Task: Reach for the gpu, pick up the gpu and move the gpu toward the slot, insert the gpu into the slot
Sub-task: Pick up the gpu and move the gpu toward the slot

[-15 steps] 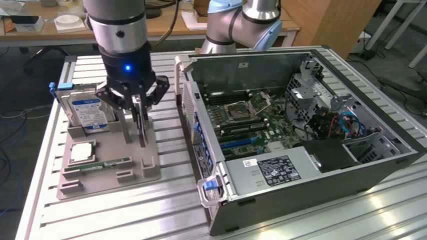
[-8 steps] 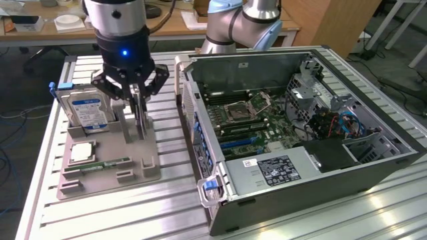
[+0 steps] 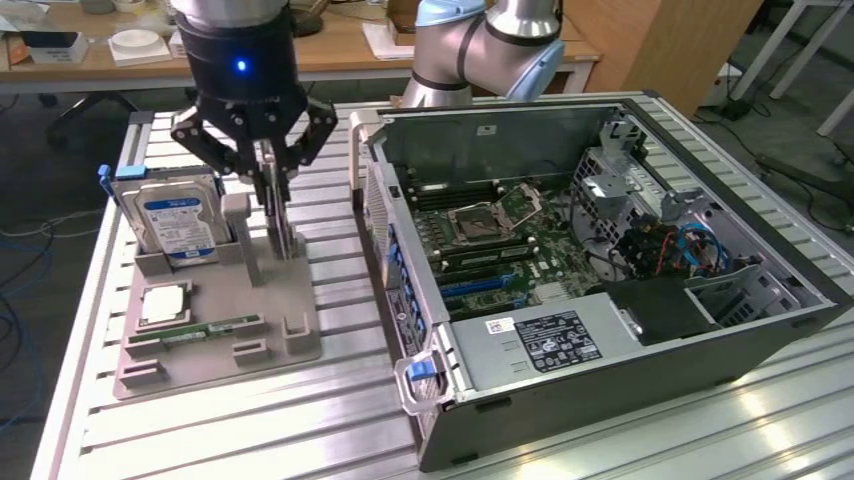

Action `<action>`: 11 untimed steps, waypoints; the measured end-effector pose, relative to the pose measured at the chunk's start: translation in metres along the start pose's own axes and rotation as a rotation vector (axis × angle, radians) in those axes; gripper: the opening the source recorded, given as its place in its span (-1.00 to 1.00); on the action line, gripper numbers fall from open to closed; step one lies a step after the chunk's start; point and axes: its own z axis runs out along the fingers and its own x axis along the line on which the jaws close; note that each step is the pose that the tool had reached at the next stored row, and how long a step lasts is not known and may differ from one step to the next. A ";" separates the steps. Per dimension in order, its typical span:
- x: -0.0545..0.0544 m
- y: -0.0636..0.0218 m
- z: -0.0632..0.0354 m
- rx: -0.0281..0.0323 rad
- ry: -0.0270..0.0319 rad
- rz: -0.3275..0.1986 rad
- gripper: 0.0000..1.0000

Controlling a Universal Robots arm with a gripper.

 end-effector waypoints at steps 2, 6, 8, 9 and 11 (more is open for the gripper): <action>0.000 0.0003 -0.0093 0.0000 0.0001 0.000 -0.47; -0.001 0.0010 -0.0275 0.0000 0.0000 0.000 -0.47; -0.001 0.0013 -0.0366 0.0001 0.0001 0.000 -0.47; -0.001 0.0014 -0.0410 0.0002 0.0001 0.000 -0.47; -0.001 0.0017 -0.0495 0.0004 0.0001 0.000 -0.47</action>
